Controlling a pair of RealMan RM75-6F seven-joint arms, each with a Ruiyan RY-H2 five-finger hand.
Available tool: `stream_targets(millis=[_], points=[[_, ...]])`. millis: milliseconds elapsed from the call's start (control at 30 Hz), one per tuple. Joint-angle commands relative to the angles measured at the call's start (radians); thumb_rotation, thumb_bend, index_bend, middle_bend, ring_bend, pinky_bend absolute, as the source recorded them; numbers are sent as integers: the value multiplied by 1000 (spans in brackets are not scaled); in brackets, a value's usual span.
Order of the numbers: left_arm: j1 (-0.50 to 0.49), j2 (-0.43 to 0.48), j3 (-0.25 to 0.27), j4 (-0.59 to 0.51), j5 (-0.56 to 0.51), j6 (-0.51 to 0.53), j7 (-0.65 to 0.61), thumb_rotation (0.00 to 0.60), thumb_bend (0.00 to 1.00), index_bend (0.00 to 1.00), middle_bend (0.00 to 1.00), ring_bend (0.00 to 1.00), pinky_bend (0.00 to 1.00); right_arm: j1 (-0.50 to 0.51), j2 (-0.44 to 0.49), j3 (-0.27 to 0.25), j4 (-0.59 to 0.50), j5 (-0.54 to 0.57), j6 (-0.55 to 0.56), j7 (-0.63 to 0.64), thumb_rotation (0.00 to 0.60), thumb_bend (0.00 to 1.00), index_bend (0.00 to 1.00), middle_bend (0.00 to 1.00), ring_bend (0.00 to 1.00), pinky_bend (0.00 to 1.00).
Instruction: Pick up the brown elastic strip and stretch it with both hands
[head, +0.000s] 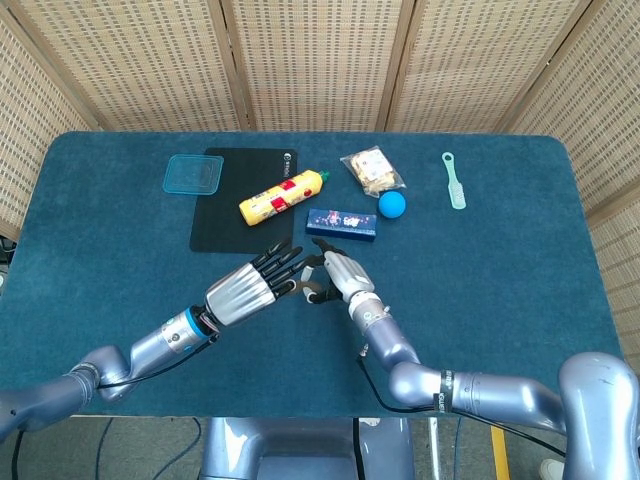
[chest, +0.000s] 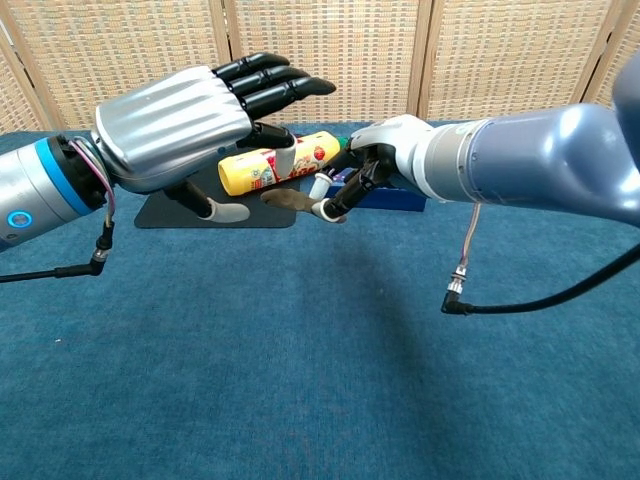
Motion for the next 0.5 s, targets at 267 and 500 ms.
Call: stream_targets(millis=[267, 500], points=[[-24, -32, 17, 43, -3, 7, 16, 600, 292, 486, 0, 0, 0, 2, 15, -9, -20, -2, 5, 14, 600, 565, 751, 82, 0, 0], [-45, -46, 25, 53, -9, -7, 35, 600, 293, 498, 0, 0, 0, 5, 26, -12, -32, -4, 7, 25, 600, 566, 753, 82, 0, 0]])
